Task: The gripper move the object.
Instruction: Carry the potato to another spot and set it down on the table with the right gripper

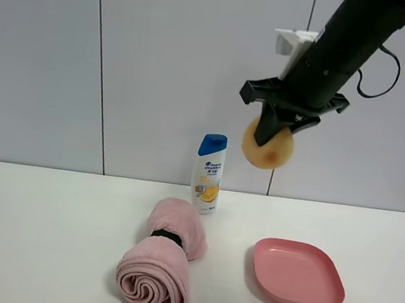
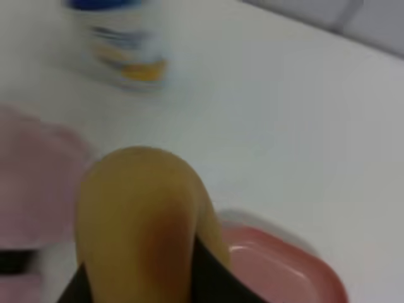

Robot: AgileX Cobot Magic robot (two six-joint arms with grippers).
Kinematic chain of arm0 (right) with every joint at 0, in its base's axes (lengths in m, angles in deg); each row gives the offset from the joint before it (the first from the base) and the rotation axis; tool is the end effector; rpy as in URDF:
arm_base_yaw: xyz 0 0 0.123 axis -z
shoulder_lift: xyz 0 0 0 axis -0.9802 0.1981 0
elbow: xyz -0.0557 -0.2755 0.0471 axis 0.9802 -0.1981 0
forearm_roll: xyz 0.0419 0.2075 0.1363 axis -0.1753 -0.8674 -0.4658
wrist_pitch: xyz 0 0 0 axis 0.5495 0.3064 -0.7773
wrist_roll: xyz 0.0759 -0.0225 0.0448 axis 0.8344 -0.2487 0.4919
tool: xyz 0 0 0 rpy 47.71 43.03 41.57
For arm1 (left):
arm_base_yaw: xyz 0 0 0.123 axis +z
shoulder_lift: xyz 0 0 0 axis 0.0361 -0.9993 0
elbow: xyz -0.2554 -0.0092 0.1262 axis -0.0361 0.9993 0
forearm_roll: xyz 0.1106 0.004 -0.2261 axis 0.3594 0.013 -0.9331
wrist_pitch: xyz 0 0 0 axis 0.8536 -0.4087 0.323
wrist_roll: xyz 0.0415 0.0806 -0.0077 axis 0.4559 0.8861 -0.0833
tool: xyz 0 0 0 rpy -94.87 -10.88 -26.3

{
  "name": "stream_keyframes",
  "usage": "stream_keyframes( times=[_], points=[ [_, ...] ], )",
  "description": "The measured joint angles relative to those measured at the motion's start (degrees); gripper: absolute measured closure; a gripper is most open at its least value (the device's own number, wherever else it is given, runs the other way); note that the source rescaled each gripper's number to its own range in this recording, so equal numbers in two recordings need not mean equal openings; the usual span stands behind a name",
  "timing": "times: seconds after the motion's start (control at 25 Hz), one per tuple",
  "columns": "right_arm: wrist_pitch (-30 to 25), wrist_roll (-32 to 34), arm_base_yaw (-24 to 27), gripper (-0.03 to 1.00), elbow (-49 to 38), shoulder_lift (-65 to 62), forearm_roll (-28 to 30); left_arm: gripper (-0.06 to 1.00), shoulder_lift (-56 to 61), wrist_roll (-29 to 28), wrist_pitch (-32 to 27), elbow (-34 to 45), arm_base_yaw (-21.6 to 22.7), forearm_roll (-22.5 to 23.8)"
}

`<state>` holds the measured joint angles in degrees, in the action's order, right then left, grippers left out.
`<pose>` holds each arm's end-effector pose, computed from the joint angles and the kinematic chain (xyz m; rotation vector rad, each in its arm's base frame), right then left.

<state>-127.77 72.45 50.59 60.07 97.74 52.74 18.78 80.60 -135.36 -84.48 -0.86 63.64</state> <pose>0.3353 0.1897 0.2982 -0.6654 2.4951 0.3270 -0.0060 -0.0005 0.2802 -0.0459 2.0184 -0.0086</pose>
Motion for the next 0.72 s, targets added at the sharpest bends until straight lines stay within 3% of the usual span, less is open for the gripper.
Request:
stream_keyframes(
  times=[0.2,0.44,0.72],
  points=[
    [0.2,-8.8,-9.1,0.97,3.7,0.7,-5.7,-0.06,0.0,0.0,0.0,0.0,0.0,0.0],
    [-1.5,-10.2,-17.4,0.97,18.9,9.3,-6.0,-0.06,0.0,0.0,0.0,0.0,0.0,0.0],
    [-4.2,-10.3,-21.9,0.97,34.4,25.6,-5.4,-0.06,0.0,0.0,0.0,0.0,0.0,0.0]
  ],
)
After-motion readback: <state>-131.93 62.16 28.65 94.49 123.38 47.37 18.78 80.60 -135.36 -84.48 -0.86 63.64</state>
